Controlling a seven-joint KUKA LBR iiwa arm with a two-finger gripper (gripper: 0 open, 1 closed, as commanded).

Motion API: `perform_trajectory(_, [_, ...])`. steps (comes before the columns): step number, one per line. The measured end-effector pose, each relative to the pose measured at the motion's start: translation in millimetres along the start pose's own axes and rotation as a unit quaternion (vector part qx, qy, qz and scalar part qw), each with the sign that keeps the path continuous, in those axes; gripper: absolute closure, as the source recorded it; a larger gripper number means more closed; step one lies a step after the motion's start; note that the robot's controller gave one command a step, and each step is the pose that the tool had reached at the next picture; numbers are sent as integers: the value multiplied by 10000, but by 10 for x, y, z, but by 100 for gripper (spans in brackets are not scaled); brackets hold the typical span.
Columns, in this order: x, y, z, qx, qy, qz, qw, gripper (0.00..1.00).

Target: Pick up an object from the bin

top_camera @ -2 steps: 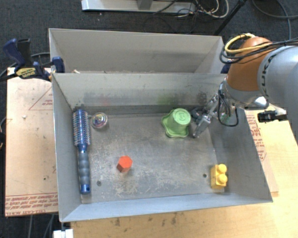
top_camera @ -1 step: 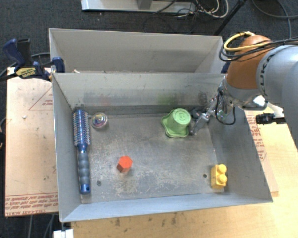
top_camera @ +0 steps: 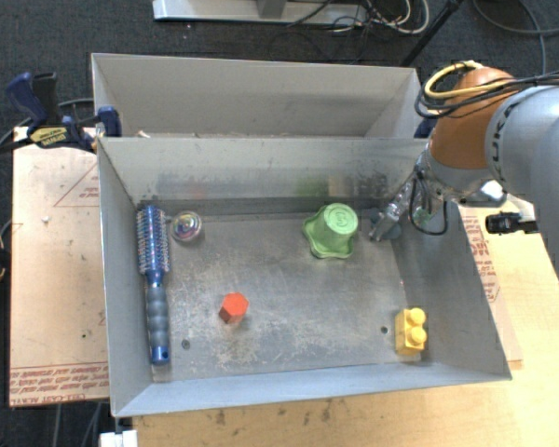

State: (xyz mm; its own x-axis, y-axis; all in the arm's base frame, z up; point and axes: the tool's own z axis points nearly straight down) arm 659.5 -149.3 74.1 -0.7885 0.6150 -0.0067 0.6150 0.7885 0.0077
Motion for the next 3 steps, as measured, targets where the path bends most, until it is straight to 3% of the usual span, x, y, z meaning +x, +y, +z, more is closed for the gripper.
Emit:
perform_trajectory(2, [-23, 28, -468, 27, 9, -23, 10000, 100])
perform_trajectory(3, [-41, 45, -991, 14, -9, -35, 10000, 100])
